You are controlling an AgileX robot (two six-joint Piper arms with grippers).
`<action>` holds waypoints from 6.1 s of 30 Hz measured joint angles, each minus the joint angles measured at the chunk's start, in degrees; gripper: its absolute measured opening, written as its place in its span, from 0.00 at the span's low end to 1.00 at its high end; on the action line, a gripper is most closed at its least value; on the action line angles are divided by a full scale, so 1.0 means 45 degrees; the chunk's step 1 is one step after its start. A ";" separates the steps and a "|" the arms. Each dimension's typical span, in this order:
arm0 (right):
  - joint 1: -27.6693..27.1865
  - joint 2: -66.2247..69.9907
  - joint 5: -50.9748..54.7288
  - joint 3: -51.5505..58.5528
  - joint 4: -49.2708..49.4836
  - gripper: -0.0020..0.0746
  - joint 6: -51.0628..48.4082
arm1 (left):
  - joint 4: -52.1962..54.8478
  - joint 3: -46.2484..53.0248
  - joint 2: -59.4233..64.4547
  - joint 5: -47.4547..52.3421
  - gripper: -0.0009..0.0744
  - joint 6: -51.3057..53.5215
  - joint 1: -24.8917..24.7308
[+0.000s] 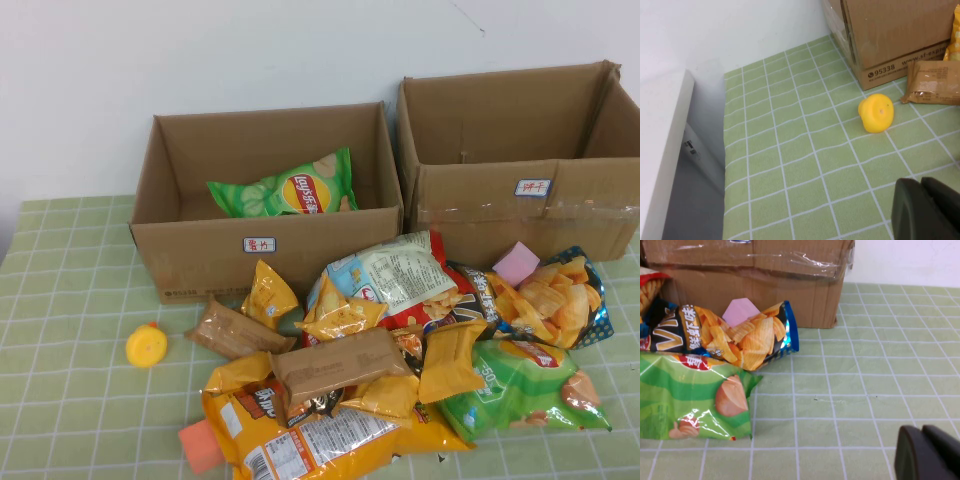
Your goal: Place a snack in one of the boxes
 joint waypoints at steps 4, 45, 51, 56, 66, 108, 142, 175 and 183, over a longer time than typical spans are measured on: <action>0.0000 0.0000 0.0000 0.0000 0.0000 0.02 0.0000 | 0.0000 0.0000 0.0000 0.0000 0.01 0.0000 0.0000; 0.0000 0.0000 0.0000 0.0000 0.0000 0.02 0.0000 | 0.0000 0.0000 0.0000 0.0000 0.01 0.0020 0.0000; 0.0000 0.0000 0.0000 0.0000 0.0000 0.02 0.0000 | 0.0148 0.0000 0.0000 -0.0095 0.01 0.0020 0.0000; 0.0000 0.0000 0.0000 0.0000 0.0000 0.02 0.0000 | -0.3476 0.0128 0.0000 -0.1242 0.01 -0.1621 -0.0032; 0.0000 0.0000 0.0000 0.0000 0.0000 0.02 0.0000 | -1.3846 0.0128 0.0000 -0.4786 0.01 -0.4693 -0.0075; 0.0000 0.0000 0.0000 0.0000 0.0000 0.02 0.0000 | -0.2318 -1.4412 1.6005 0.9458 0.03 0.4533 -0.5284; 0.0000 0.0000 0.0000 0.0000 0.0000 0.02 0.0000 | 0.0676 -2.1179 2.6367 0.9555 0.82 0.2329 -0.8270; 0.0000 0.0000 0.0000 0.0000 0.0000 0.02 0.0000 | -0.0001 -2.1179 2.6436 0.9338 0.58 0.3098 -0.8327; 0.0000 0.0000 0.0000 0.0000 0.0000 0.02 0.0000 | -0.0237 -2.2978 2.5090 1.0237 0.58 0.2746 -0.8327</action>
